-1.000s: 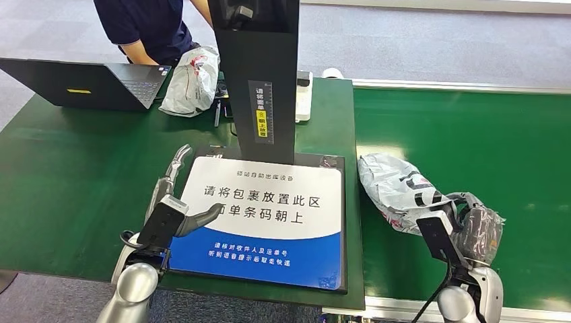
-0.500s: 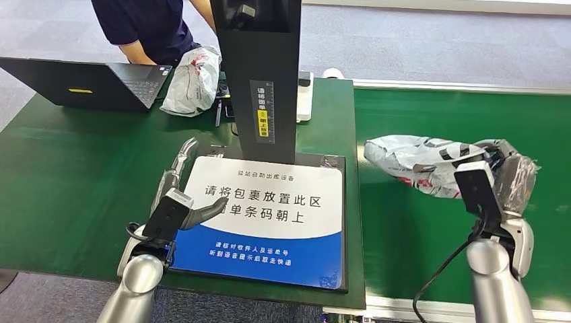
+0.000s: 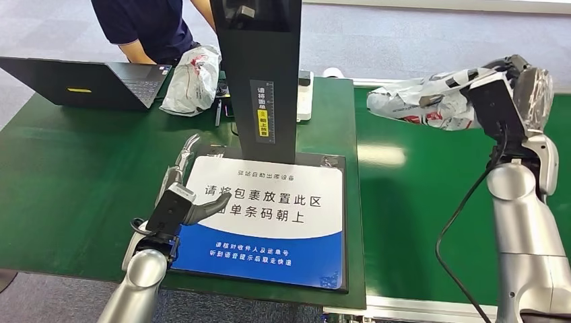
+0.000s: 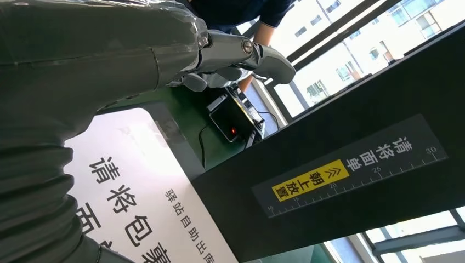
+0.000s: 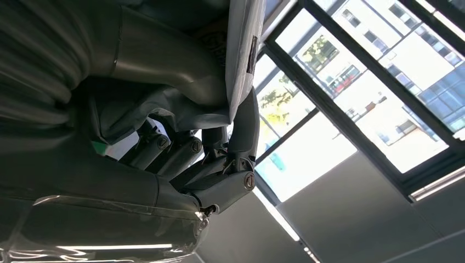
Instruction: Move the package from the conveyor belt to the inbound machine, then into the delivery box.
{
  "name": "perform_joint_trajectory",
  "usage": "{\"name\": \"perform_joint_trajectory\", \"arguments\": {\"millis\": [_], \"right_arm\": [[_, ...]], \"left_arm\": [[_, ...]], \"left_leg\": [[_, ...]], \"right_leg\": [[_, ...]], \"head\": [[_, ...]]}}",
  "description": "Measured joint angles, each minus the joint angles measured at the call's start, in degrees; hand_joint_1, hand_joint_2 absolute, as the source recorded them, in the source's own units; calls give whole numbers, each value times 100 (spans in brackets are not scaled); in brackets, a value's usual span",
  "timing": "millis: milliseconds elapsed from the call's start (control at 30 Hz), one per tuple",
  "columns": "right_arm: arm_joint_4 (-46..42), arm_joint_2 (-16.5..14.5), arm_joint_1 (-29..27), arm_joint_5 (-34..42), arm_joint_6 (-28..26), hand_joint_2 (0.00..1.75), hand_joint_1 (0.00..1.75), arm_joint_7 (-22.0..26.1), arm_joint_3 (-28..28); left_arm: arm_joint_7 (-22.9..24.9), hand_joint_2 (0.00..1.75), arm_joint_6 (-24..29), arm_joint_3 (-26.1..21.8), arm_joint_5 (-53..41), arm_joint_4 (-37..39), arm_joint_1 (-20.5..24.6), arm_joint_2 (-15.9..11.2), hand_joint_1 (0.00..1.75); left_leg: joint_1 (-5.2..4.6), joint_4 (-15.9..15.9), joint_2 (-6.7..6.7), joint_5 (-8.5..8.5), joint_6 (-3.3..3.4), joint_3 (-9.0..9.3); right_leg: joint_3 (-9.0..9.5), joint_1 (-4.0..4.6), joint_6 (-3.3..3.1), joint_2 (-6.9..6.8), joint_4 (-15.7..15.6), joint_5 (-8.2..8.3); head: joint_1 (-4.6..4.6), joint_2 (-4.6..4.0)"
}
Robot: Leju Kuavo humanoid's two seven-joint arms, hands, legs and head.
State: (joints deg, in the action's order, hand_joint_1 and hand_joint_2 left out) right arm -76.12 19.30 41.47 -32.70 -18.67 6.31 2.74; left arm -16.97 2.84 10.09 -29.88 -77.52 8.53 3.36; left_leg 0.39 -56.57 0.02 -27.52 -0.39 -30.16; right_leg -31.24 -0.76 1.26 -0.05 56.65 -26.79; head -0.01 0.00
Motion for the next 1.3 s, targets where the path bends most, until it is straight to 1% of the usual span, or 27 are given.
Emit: {"name": "perform_joint_trajectory", "arguments": {"millis": [133, 200, 367, 467, 600, 867, 1300], "right_arm": [[128, 24, 500, 350, 332, 175, 175, -141, 441], [136, 41, 653, 540, 472, 175, 175, -181, 671], [-44, 89, 727, 859, 638, 175, 175, -246, 1132], [-285, 95, 729, 1146, 878, 175, 175, -289, 1375], [-649, 94, 752, 1648, 1219, 175, 175, -440, 1646], [-1135, 71, 892, 2494, 1685, 175, 175, -651, 1906], [-1434, -122, 1117, 3653, 2205, 175, 175, -865, 2069]], "left_arm": [[-30, 175, 55, 14, 77, 49, 1, -9, 0], [-56, 175, 72, 15, 118, 83, 7, -19, 0], [-110, 175, 98, 32, 169, 194, 78, -51, 0], [-132, 175, 172, 35, 213, 248, 119, -60, 0], [-131, 175, 416, -12, 327, 309, 147, -67, 0], [-136, 175, 653, -255, 564, 505, 291, -73, 0], [-222, 175, 861, -403, 758, 940, 648, -74, 0]], "left_leg": [[0, 0, -1, 1, 0, -2], [0, 0, -1, 1, 0, -2], [0, -1, -6, 1, 0, -6], [0, -1, -5, 1, 0, -7], [0, -2, -6, 1, 0, -10], [0, -2, -7, 2, 1, -12], [0, -5, -8, 3, 1, -14]], "right_leg": [[-2, 1, 0, -1, 0, 0], [-3, 2, 0, -1, 0, 0], [-4, 0, 0, -5, 0, 0], [-5, 0, 0, -3, 0, 0], [-6, 1, 0, -6, 0, 0], [-6, 1, 0, -6, 0, 0], [-8, 1, 0, -6, 1, 0]], "head": [[1, 0], [1, 0], [2, 0], [2, 0], [2, 0], [2, 0], [2, 0]]}}
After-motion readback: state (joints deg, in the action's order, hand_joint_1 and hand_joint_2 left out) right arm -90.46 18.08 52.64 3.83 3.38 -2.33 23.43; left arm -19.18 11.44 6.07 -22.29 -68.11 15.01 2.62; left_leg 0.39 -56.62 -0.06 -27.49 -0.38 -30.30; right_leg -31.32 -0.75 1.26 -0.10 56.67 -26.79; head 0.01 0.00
